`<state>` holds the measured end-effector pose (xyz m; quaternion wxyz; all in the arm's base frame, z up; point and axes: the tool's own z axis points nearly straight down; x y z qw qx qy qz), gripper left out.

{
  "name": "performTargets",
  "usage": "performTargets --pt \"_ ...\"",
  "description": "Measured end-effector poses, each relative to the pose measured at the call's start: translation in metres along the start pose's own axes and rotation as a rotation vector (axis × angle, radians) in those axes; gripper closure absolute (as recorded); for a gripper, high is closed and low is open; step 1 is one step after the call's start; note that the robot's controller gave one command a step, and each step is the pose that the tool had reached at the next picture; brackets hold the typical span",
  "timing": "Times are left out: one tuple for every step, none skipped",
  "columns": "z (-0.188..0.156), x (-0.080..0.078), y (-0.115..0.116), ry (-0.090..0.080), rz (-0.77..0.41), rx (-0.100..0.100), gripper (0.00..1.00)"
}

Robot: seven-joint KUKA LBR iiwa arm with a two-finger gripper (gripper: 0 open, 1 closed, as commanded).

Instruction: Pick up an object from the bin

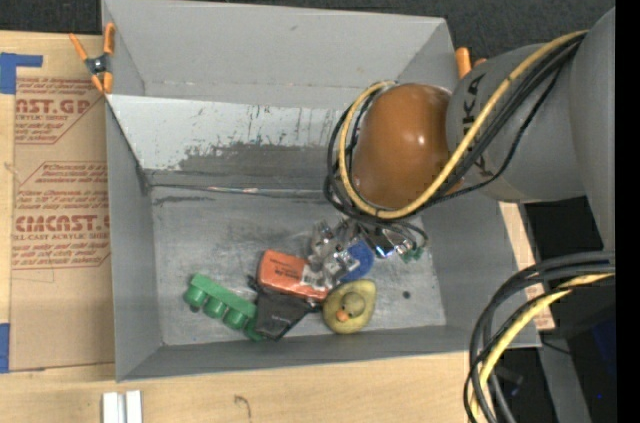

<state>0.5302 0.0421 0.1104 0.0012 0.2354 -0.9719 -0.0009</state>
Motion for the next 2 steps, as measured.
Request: performTargets --pt "-0.037 0.005 -0.004 0.004 0.018 -0.001 1.00" --pt "0.031 -0.011 -0.004 -0.034 -0.031 0.011 0.00"
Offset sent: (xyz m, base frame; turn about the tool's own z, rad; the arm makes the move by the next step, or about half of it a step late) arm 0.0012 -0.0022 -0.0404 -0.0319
